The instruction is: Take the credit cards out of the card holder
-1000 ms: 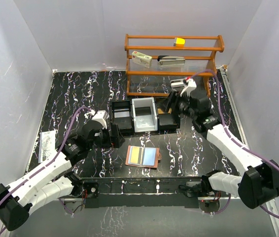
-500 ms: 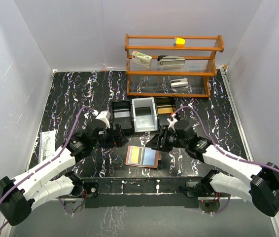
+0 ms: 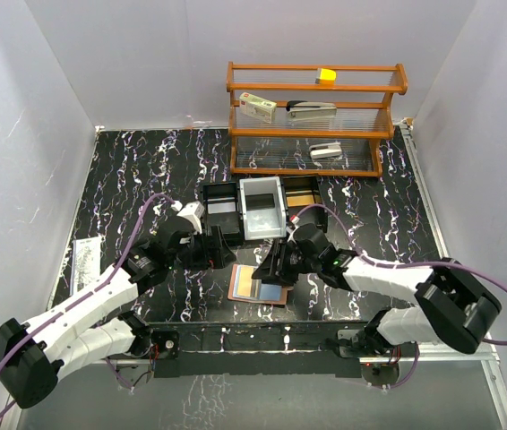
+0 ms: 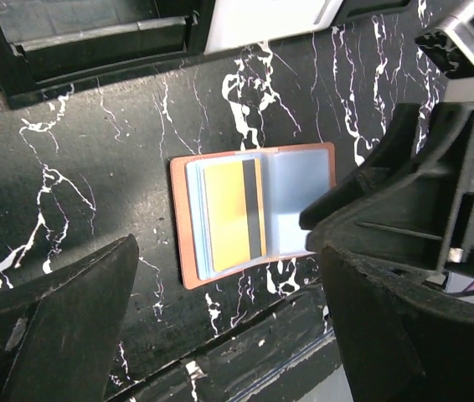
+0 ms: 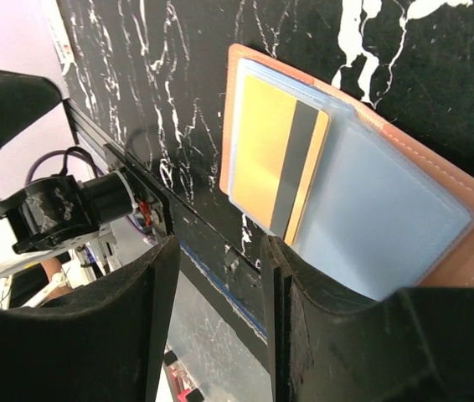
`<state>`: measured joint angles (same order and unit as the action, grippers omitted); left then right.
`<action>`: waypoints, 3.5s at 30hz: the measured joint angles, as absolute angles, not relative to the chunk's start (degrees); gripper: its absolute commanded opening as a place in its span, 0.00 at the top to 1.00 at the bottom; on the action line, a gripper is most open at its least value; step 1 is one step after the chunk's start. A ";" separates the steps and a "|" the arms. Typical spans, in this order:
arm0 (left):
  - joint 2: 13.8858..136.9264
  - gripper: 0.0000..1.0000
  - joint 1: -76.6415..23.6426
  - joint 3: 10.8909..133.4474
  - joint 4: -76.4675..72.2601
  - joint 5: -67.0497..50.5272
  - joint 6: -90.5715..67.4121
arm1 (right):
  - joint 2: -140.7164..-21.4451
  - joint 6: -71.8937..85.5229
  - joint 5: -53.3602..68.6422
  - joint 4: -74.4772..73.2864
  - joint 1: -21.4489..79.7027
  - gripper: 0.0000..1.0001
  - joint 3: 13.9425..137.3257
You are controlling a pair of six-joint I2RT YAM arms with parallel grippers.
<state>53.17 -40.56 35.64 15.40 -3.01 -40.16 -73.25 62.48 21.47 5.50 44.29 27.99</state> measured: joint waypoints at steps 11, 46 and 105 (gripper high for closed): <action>53.23 0.21 -40.51 35.51 15.27 -7.20 -40.03 | -84.68 61.93 21.23 7.07 45.39 0.64 29.47; 80.51 0.81 -40.49 35.57 5.98 -20.53 -35.79 | -89.69 63.16 24.23 13.74 43.70 0.75 29.76; 86.39 0.62 -41.28 41.15 4.86 -22.74 -34.28 | -89.19 56.95 31.35 11.55 38.11 0.96 28.23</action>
<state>86.39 -41.28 41.15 4.86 -22.74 -34.28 -89.19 56.95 31.35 11.55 38.11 28.23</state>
